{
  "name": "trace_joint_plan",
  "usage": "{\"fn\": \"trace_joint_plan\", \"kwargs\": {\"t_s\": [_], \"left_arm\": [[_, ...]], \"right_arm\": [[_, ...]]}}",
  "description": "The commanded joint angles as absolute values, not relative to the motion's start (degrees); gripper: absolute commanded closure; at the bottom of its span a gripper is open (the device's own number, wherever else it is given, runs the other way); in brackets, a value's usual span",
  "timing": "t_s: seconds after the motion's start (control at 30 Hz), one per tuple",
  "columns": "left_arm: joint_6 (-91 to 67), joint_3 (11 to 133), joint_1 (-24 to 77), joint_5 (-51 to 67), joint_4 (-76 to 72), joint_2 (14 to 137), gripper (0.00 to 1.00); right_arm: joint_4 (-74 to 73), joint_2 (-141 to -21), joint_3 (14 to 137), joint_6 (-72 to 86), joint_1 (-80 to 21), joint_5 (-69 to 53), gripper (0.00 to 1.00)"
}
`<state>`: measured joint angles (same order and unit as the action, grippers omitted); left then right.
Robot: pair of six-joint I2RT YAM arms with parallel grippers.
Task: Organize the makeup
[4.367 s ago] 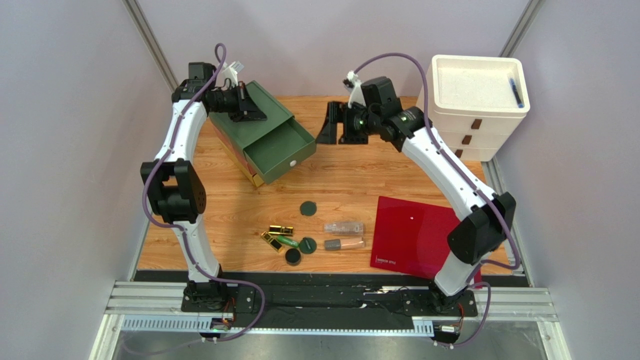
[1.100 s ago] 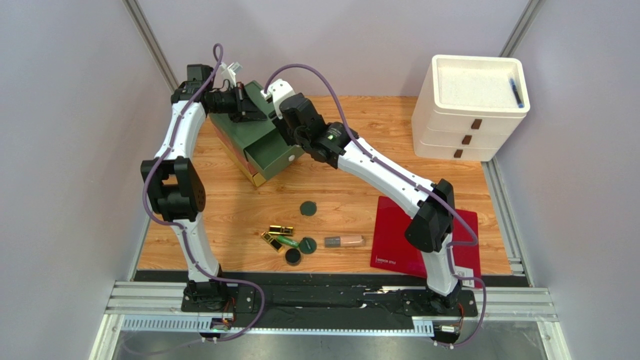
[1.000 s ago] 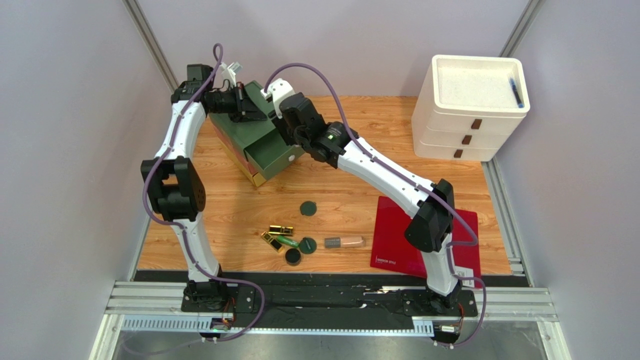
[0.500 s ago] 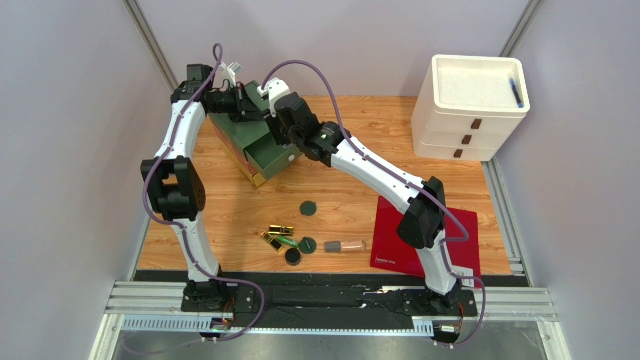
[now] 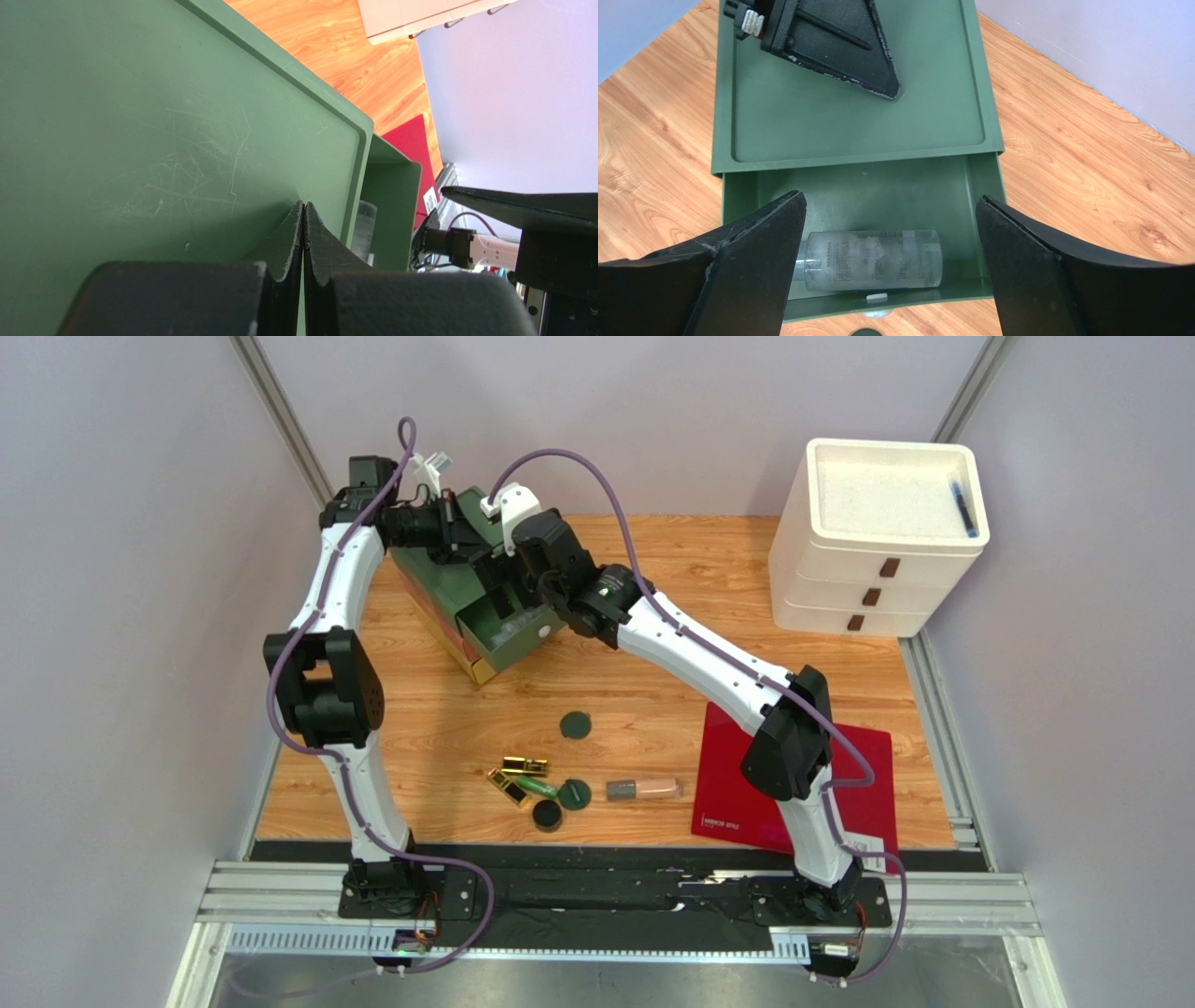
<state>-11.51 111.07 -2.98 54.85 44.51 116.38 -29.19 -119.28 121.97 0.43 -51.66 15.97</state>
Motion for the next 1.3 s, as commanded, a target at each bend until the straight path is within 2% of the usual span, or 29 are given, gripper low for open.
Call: {"fn": "trace_joint_plan", "kwargs": {"t_s": [0.0,0.2,0.27,0.47,0.63,0.83,1.1,1.27], "left_arm": [[-6.9,108.1,-3.0,42.9,51.5,122.2,1.00],[-6.9,108.1,-2.9,43.0,51.4,122.2,1.00],[-6.9,108.1,-2.9,43.0,51.3,122.2,1.00],[-7.3,108.0,-3.0,43.3,51.1,122.3,1.00],[-6.7,107.9,-3.0,43.2,51.4,122.6,1.00],[-6.2,107.6,-2.9,43.1,52.0,123.1,1.00],[-5.6,107.2,-3.0,42.0,52.6,123.0,1.00],[-5.6,106.3,-3.0,42.2,52.3,123.0,1.00]], "right_arm": [[-26.5,-116.3,122.6,0.2,-51.6,19.6,0.07],[-31.9,-110.4,119.5,-2.4,-51.5,26.0,0.07],[-34.9,-107.6,114.1,-3.3,-51.4,25.7,0.05],[-39.2,-91.2,89.3,-8.7,-51.2,13.6,0.02],[-47.4,-85.3,78.7,-6.9,-51.2,5.7,0.01],[-57.0,-90.4,74.8,-6.6,-51.6,-6.0,0.04],[-59.7,-97.4,75.3,-10.6,-55.1,-6.8,0.06],[-59.5,-101.2,74.4,-10.9,-56.6,-5.3,0.10]]}}
